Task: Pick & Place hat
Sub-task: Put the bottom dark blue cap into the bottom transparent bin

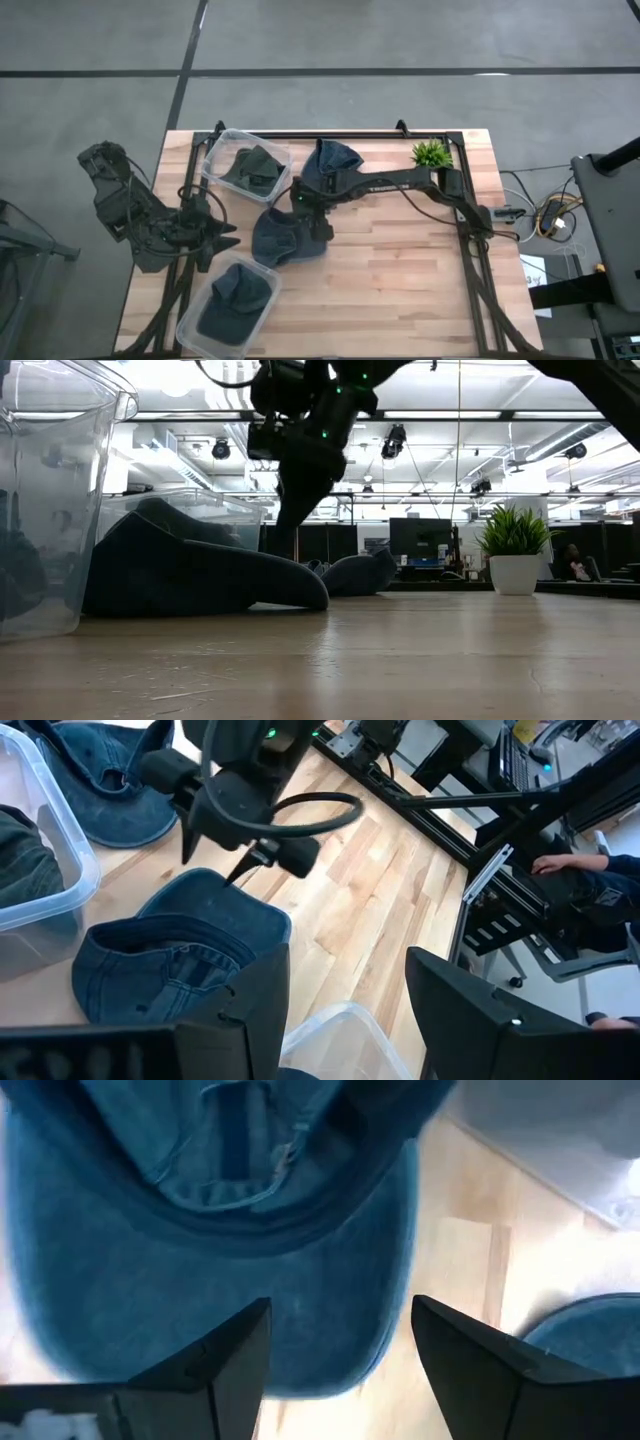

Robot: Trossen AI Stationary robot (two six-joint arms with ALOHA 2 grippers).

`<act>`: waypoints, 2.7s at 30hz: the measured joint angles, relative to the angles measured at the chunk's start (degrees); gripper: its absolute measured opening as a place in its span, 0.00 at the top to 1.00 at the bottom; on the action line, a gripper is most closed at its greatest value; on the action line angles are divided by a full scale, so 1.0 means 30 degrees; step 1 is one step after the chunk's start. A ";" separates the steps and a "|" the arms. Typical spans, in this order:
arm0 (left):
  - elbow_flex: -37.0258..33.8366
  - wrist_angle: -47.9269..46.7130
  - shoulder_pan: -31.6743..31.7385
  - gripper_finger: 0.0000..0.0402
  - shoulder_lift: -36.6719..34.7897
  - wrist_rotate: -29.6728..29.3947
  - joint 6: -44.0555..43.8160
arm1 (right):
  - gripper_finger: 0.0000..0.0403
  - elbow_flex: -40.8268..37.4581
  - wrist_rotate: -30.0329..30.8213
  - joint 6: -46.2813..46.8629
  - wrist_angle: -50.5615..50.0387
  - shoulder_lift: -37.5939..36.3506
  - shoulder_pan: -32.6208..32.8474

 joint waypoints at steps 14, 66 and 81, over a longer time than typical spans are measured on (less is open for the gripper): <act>0.0000 -0.0007 0.0000 0.52 -0.0015 -0.0077 0.0057 | 0.42 -0.2385 -0.0484 0.0353 0.2392 0.0211 -0.0744; -0.1137 -0.0134 0.0000 0.52 -0.0015 -0.0517 0.0108 | 0.97 -0.4789 -0.1543 0.5947 -0.2016 -0.5030 -0.0839; -0.1217 0.0545 0.0000 0.52 0.0000 -0.0524 0.0101 | 0.97 -0.4789 -0.1337 1.0599 -0.2753 -1.1894 -0.0771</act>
